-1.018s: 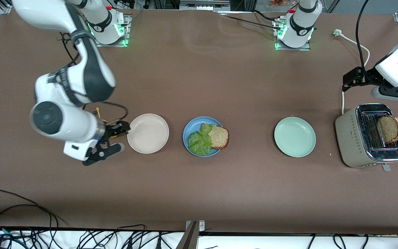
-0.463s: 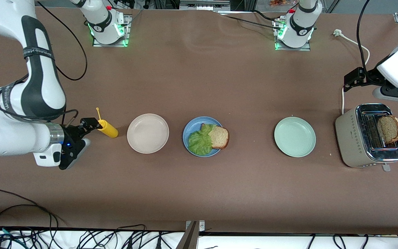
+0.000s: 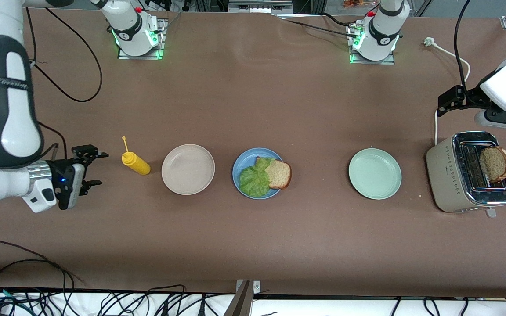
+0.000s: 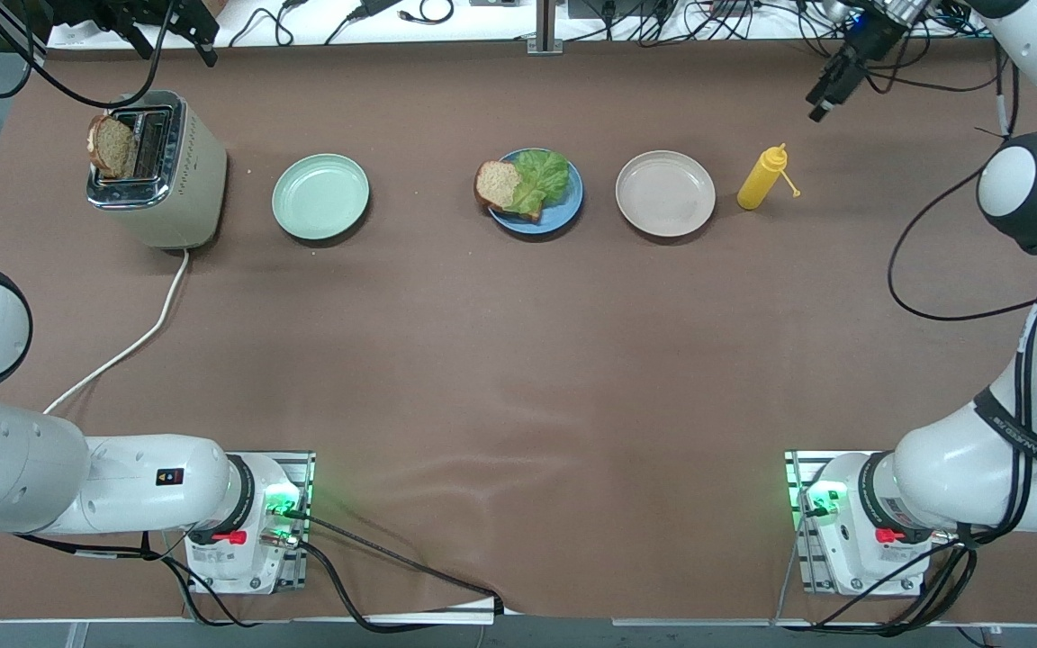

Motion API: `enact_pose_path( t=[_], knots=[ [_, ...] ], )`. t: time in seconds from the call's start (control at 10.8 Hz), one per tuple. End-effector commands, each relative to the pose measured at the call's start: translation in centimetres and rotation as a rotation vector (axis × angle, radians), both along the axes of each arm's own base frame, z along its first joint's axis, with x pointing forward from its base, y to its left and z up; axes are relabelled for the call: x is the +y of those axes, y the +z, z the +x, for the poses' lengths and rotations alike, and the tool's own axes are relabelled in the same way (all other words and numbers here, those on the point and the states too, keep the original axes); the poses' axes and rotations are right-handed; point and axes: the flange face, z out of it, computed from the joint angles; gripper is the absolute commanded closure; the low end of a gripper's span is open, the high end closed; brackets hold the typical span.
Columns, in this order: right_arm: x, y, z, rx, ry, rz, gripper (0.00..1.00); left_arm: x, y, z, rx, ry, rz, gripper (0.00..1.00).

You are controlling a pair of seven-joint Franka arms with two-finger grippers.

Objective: Make sandwich in blue plate with both arms
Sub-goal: 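Move the right gripper back toward the yellow squeeze bottle, then close the right gripper around the yellow squeeze bottle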

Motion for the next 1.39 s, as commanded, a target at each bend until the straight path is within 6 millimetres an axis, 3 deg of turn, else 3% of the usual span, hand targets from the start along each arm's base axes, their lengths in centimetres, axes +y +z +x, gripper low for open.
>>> enact_pose_path(
  t=[0.0,0.28,0.37,0.65,0.93,1.3],
  knots=[
    [-3.7,-3.2,-0.3,-0.038,0.105,0.147,0.0,0.3,0.4,0.1,0.008,0.004,-0.014,0.0],
    [-6.3,-6.6,-0.8,-0.099,0.178,0.338,0.0,1.2,0.2,0.2,0.011,0.016,-0.01,0.0],
    [-7.9,-8.0,-1.1,-0.119,0.185,0.403,0.0,1.3,0.1,0.3,0.014,0.017,-0.01,0.0],
    [-10.1,-12.8,-2.7,-0.193,0.269,0.637,0.0,1.2,0.1,0.3,0.014,0.016,-0.01,0.0],
    [-10.3,-16.0,-4.3,-0.208,0.318,0.727,0.0,1.3,0.1,0.3,0.014,0.017,-0.01,0.0],
    [-8.9,-21.2,-6.7,-0.269,0.297,0.866,0.0,1.3,0.1,0.3,0.014,0.017,-0.009,0.0]
  ],
)
